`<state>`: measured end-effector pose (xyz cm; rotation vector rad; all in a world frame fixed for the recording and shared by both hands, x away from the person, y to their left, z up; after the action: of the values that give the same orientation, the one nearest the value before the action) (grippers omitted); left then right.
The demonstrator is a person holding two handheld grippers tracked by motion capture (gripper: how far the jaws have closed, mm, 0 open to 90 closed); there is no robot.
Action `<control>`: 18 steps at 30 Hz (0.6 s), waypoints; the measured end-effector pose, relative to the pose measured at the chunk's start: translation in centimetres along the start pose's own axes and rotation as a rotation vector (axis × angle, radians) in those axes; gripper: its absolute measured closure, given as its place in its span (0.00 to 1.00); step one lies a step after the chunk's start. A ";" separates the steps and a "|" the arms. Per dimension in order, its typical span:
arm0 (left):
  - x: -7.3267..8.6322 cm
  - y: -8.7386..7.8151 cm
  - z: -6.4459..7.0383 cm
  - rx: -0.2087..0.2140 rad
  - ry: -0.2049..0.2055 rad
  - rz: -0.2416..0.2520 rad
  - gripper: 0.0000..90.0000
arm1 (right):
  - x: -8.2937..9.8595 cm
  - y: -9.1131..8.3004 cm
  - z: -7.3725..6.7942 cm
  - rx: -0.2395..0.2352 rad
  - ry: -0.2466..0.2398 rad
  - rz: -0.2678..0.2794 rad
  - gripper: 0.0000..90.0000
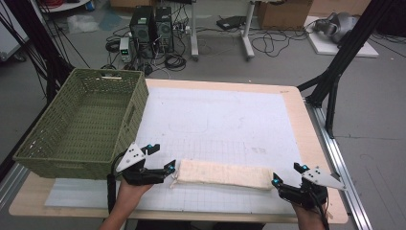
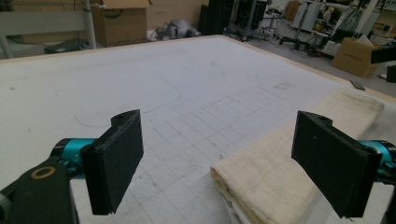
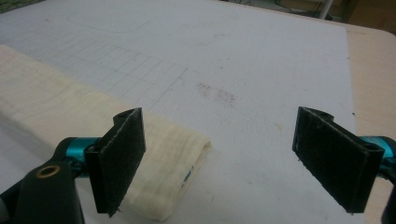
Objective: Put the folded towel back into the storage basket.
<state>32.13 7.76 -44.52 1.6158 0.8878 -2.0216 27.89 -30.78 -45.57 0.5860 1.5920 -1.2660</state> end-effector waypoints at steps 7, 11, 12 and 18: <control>0.8 0.7 0.4 0.029 -0.006 -0.059 0.20 | 0.2 0.3 -0.1 -0.009 -0.006 -0.008 0.17; 1.4 1.2 0.7 0.047 -0.021 -0.110 0.21 | 0.3 0.4 -0.3 -0.017 -0.016 -0.013 0.18; 1.6 1.4 0.8 0.056 -0.021 -0.126 0.22 | 0.3 0.4 -0.2 -0.017 -0.020 -0.014 0.18; 2.5 1.9 1.1 0.076 -0.044 -0.199 0.24 | 0.4 0.3 -0.4 -0.020 -0.012 -0.019 0.18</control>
<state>31.96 5.82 -47.24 1.5699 1.0012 -2.2414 27.85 -30.41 -46.05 0.5504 1.6018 -1.2642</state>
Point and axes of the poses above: each handheld gripper's, and its own axes: y roughly forward along the jaws, x roughly out of its underside, z roughly to its right, the point moved 9 cm from there along y, roughly forward along the jaws
